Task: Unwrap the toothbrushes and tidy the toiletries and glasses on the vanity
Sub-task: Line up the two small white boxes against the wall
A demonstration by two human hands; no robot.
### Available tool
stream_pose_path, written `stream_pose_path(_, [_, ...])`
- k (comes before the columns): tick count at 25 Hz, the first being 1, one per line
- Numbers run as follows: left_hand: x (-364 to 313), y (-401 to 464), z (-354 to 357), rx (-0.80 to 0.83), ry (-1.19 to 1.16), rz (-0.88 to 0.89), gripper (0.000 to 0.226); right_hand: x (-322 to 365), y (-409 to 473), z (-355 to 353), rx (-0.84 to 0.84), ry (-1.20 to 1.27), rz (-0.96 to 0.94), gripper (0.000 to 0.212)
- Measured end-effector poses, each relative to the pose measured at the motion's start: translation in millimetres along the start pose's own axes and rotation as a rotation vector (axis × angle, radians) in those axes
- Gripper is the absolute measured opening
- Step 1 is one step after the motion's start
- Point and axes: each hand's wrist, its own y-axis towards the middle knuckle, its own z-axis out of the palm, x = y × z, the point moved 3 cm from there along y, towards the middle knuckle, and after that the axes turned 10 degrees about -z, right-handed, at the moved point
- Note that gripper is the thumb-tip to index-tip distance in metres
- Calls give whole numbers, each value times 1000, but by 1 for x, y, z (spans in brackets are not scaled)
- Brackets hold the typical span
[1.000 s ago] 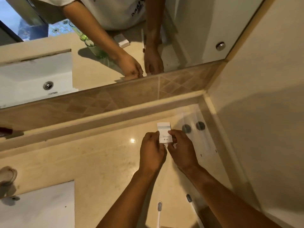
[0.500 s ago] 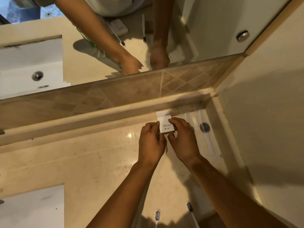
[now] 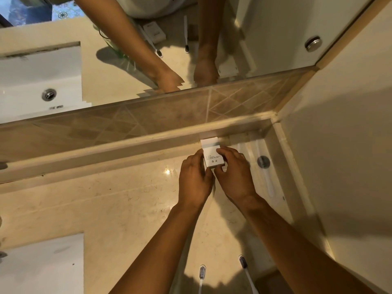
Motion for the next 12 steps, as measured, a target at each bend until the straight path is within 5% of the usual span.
stream_pose_path(5, [0,-30,-20,25,53,13,60,14,-36,-20,-59,85,0,43])
stream_pose_path(12, [26,-167,-28,47,-15,-93,17,16,-181,-25,71,94,-24,28])
